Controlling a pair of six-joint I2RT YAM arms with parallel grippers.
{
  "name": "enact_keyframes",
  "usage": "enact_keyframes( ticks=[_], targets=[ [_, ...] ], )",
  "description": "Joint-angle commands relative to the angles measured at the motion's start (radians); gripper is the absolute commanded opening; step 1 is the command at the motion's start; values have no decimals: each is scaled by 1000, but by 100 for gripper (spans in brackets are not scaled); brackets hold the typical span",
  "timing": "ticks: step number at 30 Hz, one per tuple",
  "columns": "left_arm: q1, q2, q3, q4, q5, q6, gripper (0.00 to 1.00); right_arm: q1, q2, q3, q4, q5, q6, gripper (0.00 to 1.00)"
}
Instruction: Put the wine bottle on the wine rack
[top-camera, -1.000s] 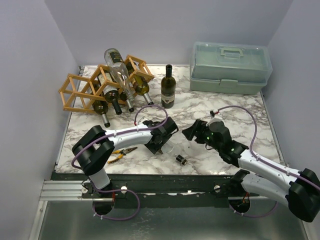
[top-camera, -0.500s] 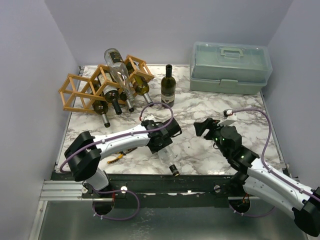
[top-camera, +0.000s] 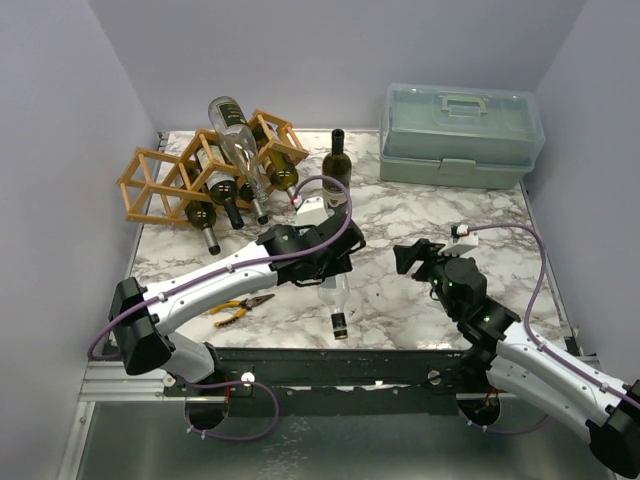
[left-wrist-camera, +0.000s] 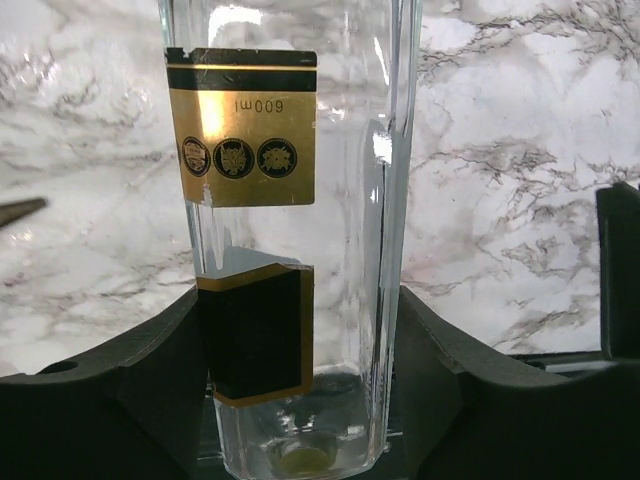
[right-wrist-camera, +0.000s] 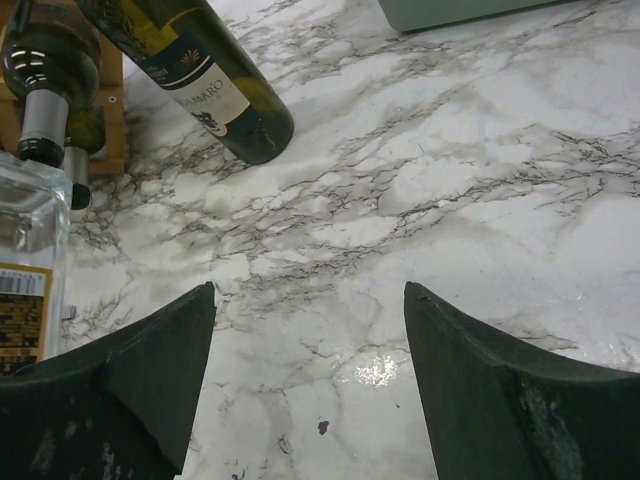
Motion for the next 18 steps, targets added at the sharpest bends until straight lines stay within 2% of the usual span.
enact_keyframes(
  ticks=[1, 9, 15, 18],
  targets=[
    [24, -61, 158, 26, -90, 278, 0, 5, 1, -21, 38, 36, -19, 79],
    [239, -54, 375, -27, 54, 537, 0, 4, -19, -44, 45, 37, -20, 79],
    [513, -17, 565, -109, 160, 757, 0, 4, -22, -57, 56, 40, -20, 79],
    [631, 35, 685, -171, 145, 874, 0, 4, -14, -64, 66, 32, -20, 79]
  ],
)
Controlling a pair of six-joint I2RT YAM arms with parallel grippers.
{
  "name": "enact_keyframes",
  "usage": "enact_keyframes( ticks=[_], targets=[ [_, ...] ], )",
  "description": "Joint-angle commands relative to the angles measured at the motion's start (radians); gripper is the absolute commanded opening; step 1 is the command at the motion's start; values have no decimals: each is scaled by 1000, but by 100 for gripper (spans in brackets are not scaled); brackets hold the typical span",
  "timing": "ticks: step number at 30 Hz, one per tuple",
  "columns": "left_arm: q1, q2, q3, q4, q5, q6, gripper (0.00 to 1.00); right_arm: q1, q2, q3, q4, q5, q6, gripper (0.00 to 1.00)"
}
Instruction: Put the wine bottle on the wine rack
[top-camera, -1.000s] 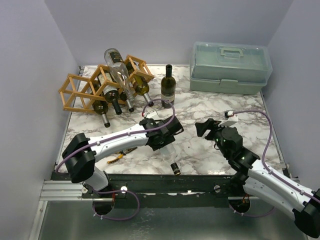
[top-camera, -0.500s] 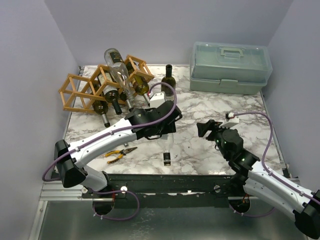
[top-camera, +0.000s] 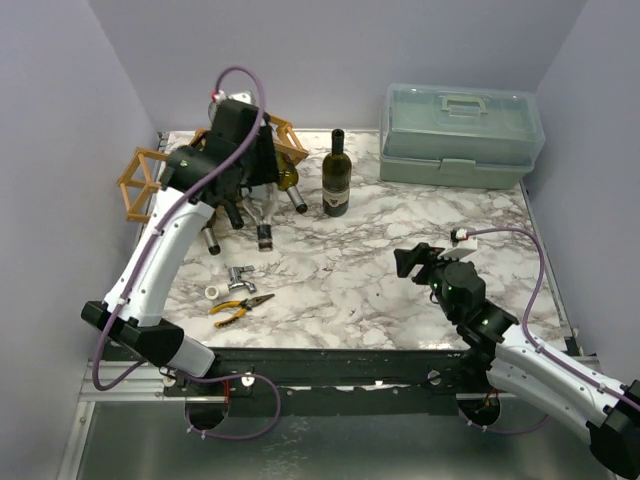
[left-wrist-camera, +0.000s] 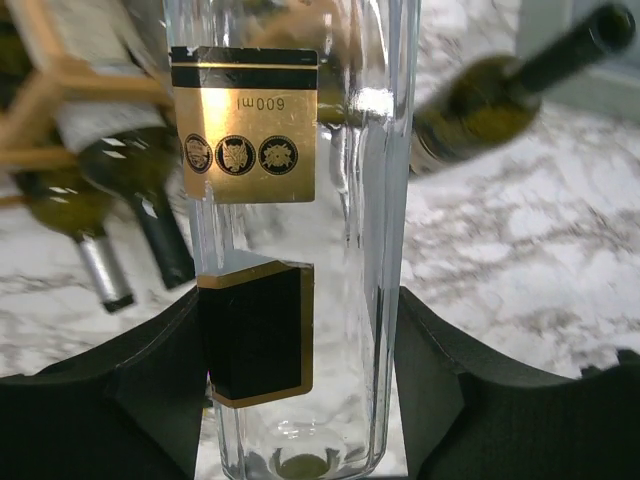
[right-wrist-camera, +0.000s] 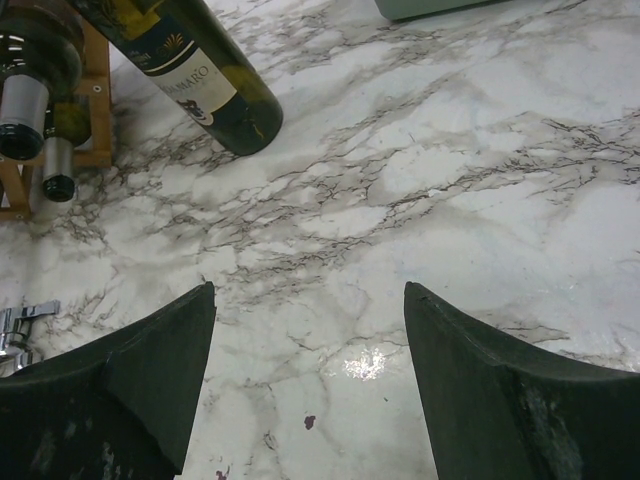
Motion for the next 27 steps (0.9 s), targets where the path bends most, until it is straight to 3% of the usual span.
enact_keyframes(
  ticks=[1, 6, 9, 11, 27],
  targets=[
    [188, 32, 221, -29, 7, 272, 0, 4, 1, -20, 41, 21, -13, 79],
    [388, 103, 301, -65, -20, 362, 0, 5, 6, -20, 41, 18, -16, 79],
    [426, 160, 332, -59, -134, 375, 0, 5, 1, -25, 42, 21, -14, 79],
    [456, 207, 355, -55, -135, 368, 0, 4, -1, -26, 42, 19, -15, 79],
    [524, 514, 390, 57, -255, 403, 0, 4, 12, -38, 61, 23, -20, 80]
  ],
)
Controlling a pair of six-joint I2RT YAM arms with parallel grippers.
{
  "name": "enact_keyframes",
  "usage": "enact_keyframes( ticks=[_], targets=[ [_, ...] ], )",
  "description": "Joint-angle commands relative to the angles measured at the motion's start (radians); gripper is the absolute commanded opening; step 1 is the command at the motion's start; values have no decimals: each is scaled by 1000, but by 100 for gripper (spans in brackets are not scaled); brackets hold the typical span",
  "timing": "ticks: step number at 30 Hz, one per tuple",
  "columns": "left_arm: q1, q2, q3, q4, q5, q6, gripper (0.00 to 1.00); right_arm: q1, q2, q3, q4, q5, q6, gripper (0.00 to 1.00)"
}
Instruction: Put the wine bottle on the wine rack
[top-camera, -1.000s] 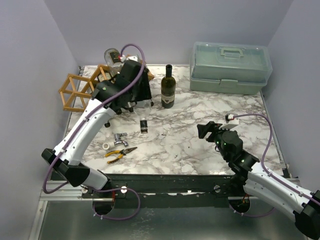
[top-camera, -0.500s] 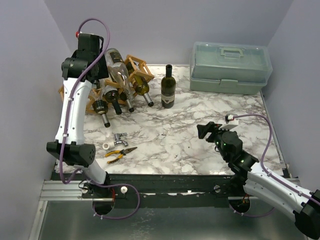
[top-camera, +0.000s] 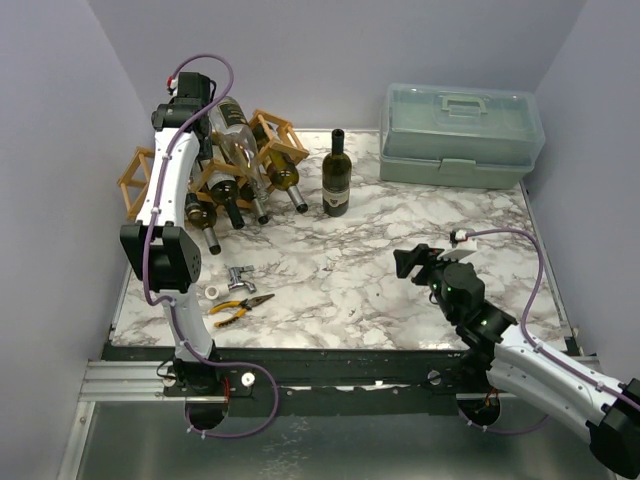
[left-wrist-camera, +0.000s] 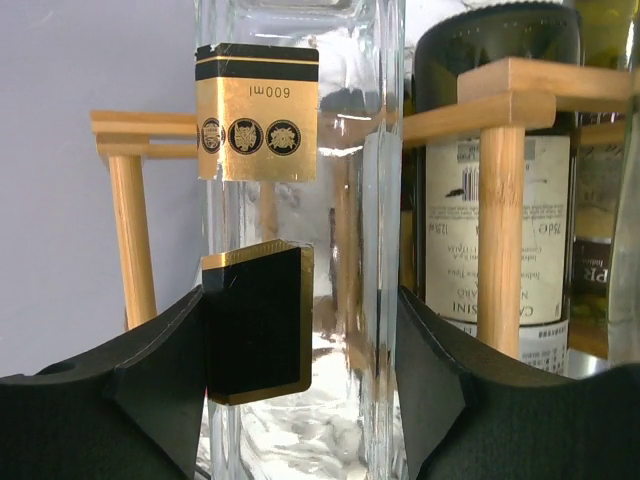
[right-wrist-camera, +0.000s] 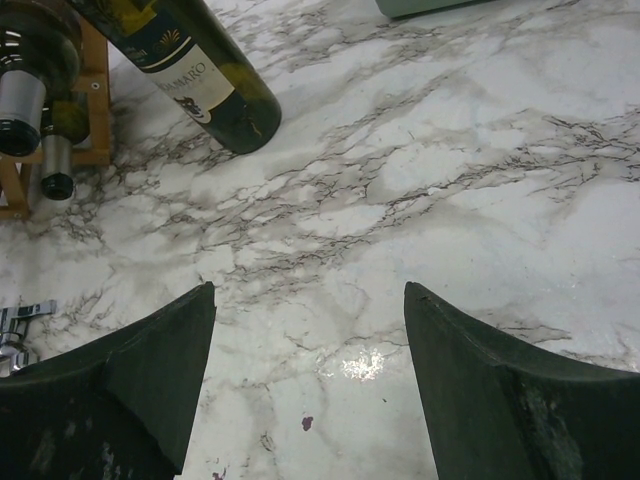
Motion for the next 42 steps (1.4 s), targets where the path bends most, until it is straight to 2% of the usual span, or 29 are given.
enact_keyframes(
  ticks=[1, 6, 7, 10, 14, 22, 27, 30, 34, 42],
  targets=[
    [-6, 14, 53, 103, -40, 5, 0, 4, 8, -19, 34, 23, -19, 80],
    [-6, -9, -7, 102, -36, -10, 0, 4, 34, -22, 55, 18, -23, 80],
    [-4, -18, -23, 103, -36, -16, 3, 4, 41, -21, 58, 17, -24, 80],
    [-4, -40, -56, 104, -17, -36, 29, 4, 60, -21, 72, 12, -27, 80],
    [-3, -61, -89, 108, -43, -63, 55, 3, 80, -19, 82, 11, -29, 80],
    [-4, -109, -117, 117, -96, -74, 78, 4, 99, -21, 99, 9, -37, 80],
    [-4, -136, -140, 150, -115, -67, 88, 5, 120, -19, 112, -2, -42, 80],
    [-4, -137, -134, 154, -115, -75, 92, 4, 137, -13, 115, -7, -43, 79],
    [-5, -155, -122, 161, -62, -91, 91, 4, 143, -13, 116, -11, -44, 79],
    [-5, -208, -129, 259, 88, -168, 65, 4, 136, -16, 117, -14, -45, 79]
  ],
)
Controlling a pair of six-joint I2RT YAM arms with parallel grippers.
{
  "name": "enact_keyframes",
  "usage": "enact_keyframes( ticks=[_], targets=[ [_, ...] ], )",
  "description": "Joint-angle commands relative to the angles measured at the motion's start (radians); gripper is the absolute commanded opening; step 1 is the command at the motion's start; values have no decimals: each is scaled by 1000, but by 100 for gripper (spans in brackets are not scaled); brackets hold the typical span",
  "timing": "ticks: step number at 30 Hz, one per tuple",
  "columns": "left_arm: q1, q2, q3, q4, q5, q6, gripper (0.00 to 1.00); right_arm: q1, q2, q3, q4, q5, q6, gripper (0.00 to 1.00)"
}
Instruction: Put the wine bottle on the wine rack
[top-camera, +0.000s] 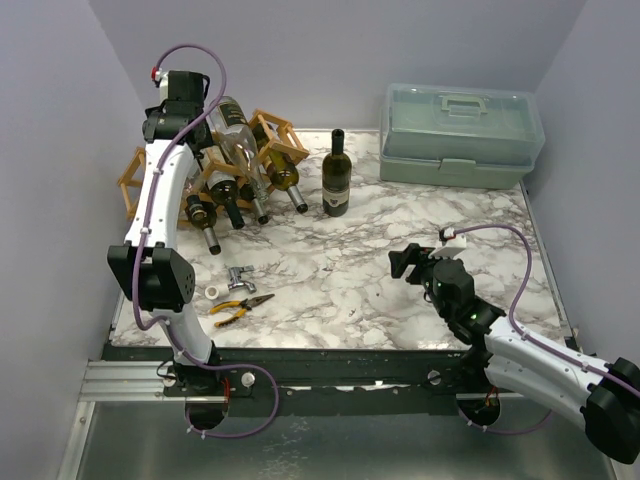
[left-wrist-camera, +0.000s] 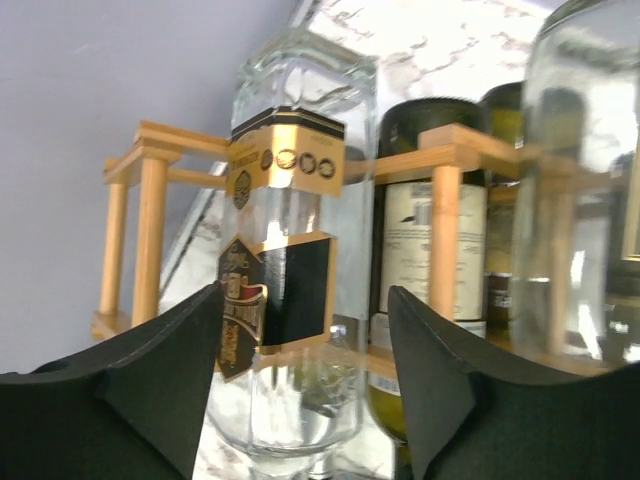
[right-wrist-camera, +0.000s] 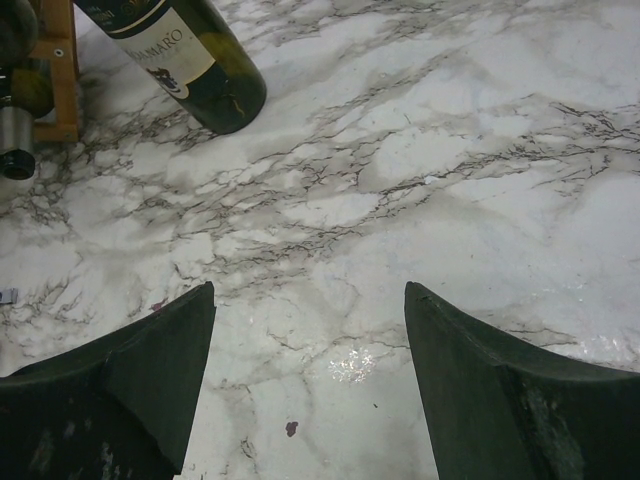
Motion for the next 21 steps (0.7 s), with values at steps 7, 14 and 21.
enact_keyframes(
  ticks=[7, 14, 21],
  targets=[
    [-1, -31, 4, 119, 259, -101, 51, 4, 0, -6, 20, -13, -20, 79],
    [-4, 8, -51, 124, 275, -129, 51, 3, -9, -9, 17, -12, -19, 79],
    [-9, 25, -127, 140, 307, -160, 42, 4, -6, -8, 17, -14, -20, 79]
  ],
)
